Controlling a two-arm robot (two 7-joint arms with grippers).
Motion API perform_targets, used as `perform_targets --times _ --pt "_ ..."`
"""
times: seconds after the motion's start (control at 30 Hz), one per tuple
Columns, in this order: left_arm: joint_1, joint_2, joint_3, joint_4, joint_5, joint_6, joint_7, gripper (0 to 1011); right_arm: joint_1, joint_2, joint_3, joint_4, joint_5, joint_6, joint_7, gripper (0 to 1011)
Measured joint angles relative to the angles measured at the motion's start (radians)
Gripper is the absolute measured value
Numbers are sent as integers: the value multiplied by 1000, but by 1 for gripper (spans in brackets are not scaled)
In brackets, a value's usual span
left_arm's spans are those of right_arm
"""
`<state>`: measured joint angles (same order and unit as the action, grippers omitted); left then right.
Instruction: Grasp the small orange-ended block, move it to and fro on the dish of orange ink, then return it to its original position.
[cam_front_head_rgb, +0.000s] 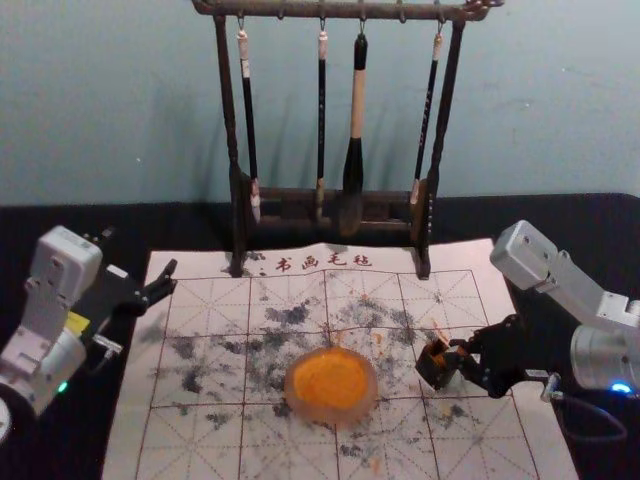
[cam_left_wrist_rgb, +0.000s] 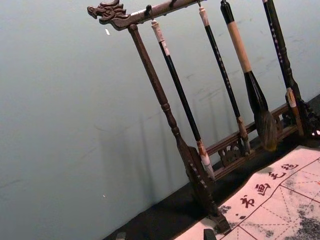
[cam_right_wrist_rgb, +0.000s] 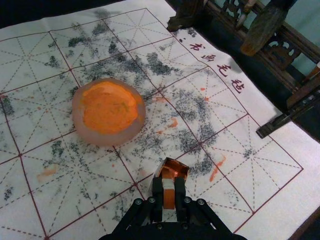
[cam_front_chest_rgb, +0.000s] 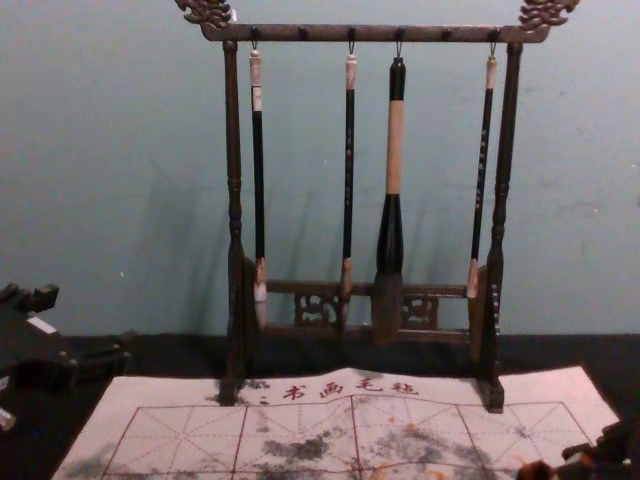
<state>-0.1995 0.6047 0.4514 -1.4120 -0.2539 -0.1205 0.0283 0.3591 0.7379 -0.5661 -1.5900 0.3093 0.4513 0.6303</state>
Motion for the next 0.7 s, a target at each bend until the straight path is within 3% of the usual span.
perform_targets --times 0.7 --pt "0 0 0 0 0 0 0 1001 -1 2 1 -2 0 -1 0 119"
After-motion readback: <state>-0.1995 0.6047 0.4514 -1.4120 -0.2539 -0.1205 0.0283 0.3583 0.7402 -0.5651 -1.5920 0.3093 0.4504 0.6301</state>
